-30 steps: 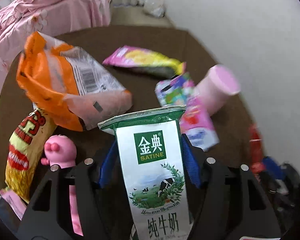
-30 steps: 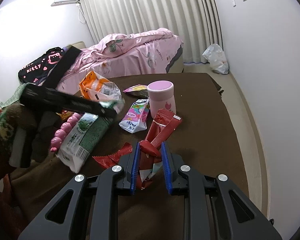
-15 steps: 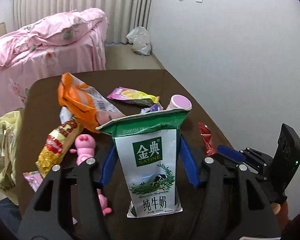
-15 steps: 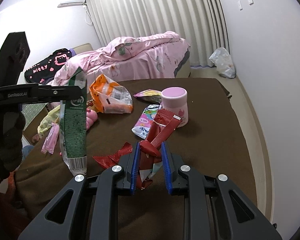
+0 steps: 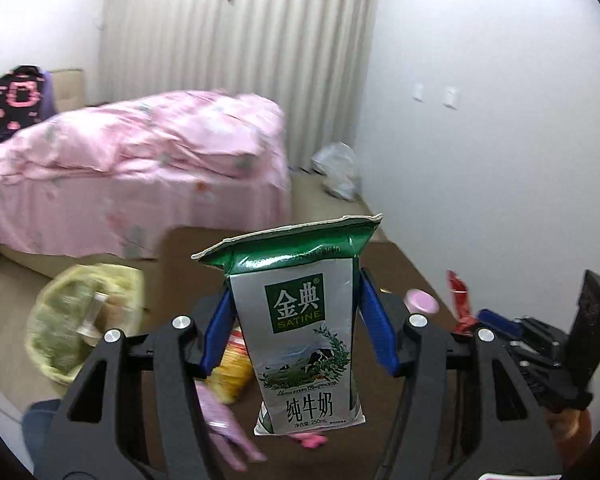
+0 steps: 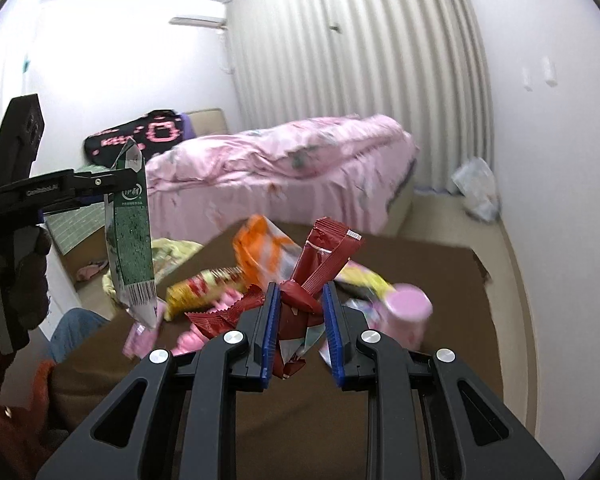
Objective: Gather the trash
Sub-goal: 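Carry the carton and red wrapper to the yellow bag and open both tools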
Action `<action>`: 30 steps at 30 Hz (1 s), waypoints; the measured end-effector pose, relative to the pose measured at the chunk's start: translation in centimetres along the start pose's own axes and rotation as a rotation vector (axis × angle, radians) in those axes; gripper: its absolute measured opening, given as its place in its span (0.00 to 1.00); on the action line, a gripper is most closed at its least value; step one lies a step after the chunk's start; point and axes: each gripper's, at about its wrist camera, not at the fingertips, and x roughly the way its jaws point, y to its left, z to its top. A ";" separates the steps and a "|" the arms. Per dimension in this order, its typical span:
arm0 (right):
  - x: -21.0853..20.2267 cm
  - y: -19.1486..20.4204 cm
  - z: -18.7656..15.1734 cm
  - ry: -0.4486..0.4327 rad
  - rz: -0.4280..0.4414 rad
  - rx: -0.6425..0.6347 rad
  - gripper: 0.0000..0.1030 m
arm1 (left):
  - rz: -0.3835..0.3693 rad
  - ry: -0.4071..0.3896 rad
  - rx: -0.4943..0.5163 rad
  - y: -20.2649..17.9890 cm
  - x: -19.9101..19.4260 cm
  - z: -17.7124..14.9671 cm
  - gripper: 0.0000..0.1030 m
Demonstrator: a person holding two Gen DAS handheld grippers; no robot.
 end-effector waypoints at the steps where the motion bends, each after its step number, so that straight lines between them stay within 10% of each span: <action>1: 0.5 0.8 1.0 -0.003 0.017 -0.024 0.21 | 0.026 -0.014 -0.012 1.2 -0.5 0.3 0.53; 16: 10.4 13.6 9.2 0.071 0.188 -0.286 0.21 | 0.486 -0.223 -0.121 19.3 -4.5 0.7 0.53; 25: 18.6 21.1 11.2 0.142 0.240 -0.359 0.21 | 0.548 -0.129 -0.284 29.4 1.9 -2.9 0.54; 30: 23.5 25.1 10.2 0.193 0.270 -0.420 0.21 | 0.502 0.082 -0.401 34.1 6.3 -7.1 0.54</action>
